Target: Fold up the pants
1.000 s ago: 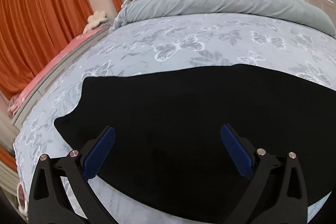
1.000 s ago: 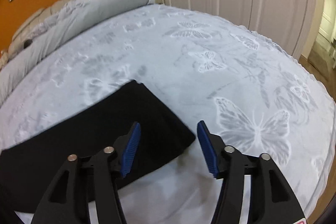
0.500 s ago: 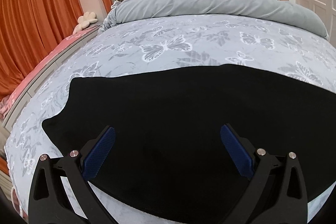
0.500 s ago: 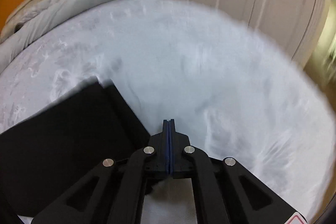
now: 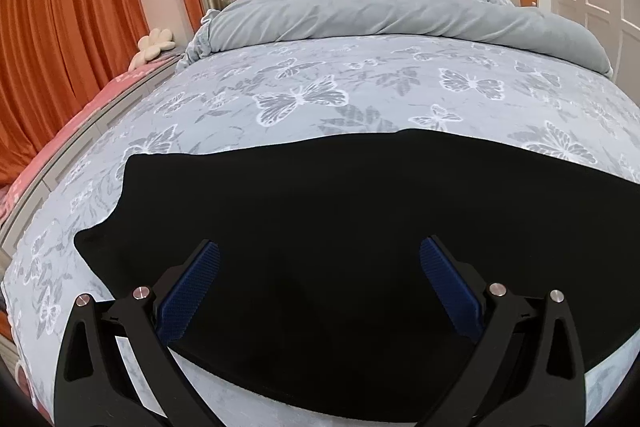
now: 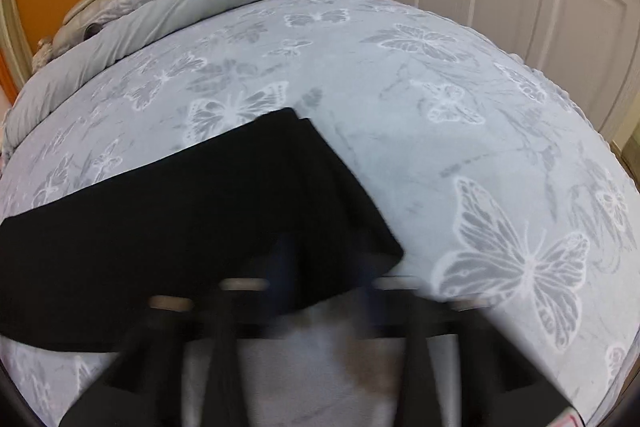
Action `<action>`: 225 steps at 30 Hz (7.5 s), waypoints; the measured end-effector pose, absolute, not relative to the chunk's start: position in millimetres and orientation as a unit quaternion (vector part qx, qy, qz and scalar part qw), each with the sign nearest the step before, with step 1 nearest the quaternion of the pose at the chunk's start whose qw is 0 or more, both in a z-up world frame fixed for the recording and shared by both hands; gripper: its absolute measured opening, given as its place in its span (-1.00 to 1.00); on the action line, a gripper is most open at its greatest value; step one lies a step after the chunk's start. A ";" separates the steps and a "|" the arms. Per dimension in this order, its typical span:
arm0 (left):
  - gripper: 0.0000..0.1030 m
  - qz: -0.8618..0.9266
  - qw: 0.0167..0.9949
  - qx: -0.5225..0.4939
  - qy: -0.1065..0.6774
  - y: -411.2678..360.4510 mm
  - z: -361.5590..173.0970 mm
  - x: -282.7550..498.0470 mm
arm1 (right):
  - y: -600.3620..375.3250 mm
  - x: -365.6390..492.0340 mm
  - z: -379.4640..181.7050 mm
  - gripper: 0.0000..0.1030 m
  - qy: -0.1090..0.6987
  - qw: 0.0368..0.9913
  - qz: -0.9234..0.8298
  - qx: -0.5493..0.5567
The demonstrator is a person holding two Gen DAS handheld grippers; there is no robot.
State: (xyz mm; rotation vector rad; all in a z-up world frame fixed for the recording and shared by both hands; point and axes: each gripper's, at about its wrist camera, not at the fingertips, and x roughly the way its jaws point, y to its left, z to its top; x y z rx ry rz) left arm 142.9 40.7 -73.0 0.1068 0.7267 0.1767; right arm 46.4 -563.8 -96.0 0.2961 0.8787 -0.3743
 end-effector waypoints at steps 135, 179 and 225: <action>-0.69 0.084 0.907 -0.239 0.335 199.8 -0.3 121.0 | -307.2 114.5 -40.4 0.43 0.454 0.882 -0.090 0.089; -0.68 0.071 0.889 -0.236 0.386 179.2 -12.3 83.4 | -155.8 46.6 -41.7 0.31 0.408 0.886 0.155 -0.158; 0.84 -0.200 0.917 -0.025 0.344 -66.1 26.6 28.2 | -375.3 48.8 -20.7 0.31 0.409 0.895 0.019 0.176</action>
